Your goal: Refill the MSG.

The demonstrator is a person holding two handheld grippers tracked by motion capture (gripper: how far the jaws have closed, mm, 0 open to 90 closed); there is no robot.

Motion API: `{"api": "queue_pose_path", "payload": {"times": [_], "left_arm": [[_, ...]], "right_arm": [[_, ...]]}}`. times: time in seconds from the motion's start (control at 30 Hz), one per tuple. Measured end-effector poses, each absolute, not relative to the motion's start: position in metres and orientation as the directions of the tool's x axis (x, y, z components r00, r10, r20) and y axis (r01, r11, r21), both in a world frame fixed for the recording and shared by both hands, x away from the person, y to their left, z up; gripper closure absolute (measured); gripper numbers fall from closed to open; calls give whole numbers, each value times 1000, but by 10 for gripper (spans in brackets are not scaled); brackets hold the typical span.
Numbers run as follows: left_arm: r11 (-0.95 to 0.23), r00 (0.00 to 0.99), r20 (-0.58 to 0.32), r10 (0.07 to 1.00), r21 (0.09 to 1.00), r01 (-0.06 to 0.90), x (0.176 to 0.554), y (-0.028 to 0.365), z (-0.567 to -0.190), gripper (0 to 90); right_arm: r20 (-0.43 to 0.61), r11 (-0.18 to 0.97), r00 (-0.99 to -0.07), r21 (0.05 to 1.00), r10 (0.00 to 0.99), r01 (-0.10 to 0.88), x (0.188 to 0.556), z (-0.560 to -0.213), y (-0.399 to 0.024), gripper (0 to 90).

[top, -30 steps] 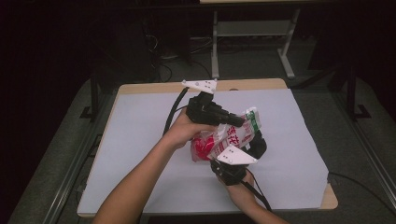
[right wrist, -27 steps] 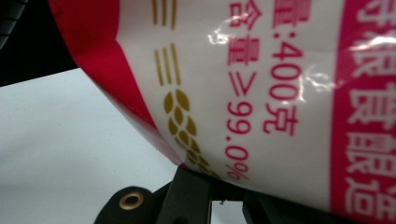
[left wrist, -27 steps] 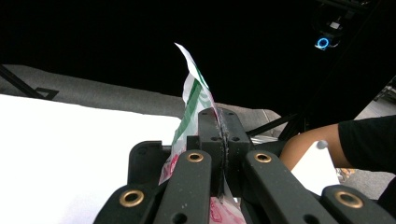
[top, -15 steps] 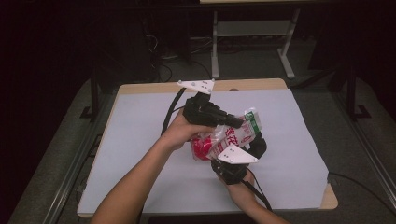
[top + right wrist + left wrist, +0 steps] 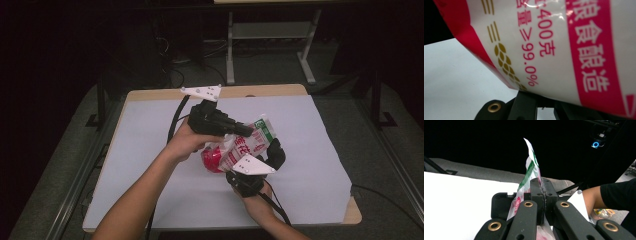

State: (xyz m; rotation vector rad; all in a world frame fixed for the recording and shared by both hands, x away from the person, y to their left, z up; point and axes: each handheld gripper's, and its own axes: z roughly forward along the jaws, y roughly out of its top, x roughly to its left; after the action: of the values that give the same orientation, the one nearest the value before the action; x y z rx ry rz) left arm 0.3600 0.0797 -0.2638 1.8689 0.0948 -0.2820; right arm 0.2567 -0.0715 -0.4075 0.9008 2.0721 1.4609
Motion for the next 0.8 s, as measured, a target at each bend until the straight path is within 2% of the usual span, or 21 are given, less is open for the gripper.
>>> {"api": "queue_pose_path", "payload": {"times": [0.8], "left_arm": [[-300,981,-192,24,935,191,354,125,-254,900]], "right_arm": [[8,225,-697,943,717,244,258,-406,-74,900]]}}
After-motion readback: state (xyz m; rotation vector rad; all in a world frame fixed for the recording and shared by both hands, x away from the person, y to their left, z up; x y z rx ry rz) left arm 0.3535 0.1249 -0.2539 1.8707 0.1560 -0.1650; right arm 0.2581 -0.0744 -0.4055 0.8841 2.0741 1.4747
